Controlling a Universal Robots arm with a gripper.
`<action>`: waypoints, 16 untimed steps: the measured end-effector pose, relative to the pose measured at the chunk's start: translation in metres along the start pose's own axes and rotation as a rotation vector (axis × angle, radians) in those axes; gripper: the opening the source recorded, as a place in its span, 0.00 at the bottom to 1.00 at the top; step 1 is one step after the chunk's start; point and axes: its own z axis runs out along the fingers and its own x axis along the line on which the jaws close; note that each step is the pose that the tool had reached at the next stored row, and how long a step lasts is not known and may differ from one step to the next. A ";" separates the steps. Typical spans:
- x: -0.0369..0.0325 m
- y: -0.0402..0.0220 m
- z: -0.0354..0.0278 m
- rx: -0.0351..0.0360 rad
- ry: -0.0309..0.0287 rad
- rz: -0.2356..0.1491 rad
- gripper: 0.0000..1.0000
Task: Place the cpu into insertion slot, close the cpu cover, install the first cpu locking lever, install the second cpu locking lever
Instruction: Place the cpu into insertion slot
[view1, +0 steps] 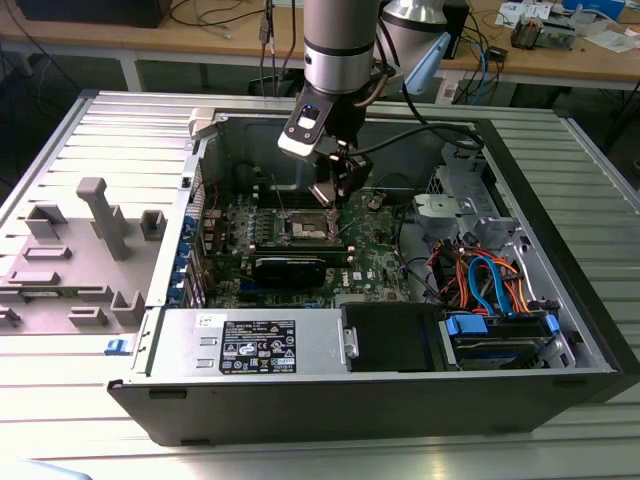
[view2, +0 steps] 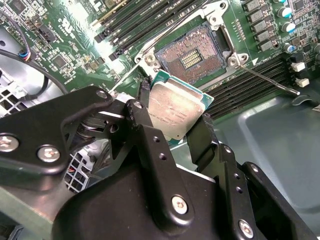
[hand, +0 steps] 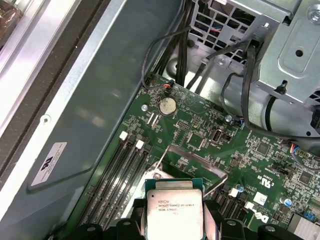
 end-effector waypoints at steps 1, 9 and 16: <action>0.0000 0.0000 0.0000 0.0011 -0.0021 0.002 0.55; 0.0000 0.0000 0.0001 0.0029 -0.0057 0.009 0.55; 0.0000 0.0000 0.0003 0.0033 -0.0070 0.019 0.55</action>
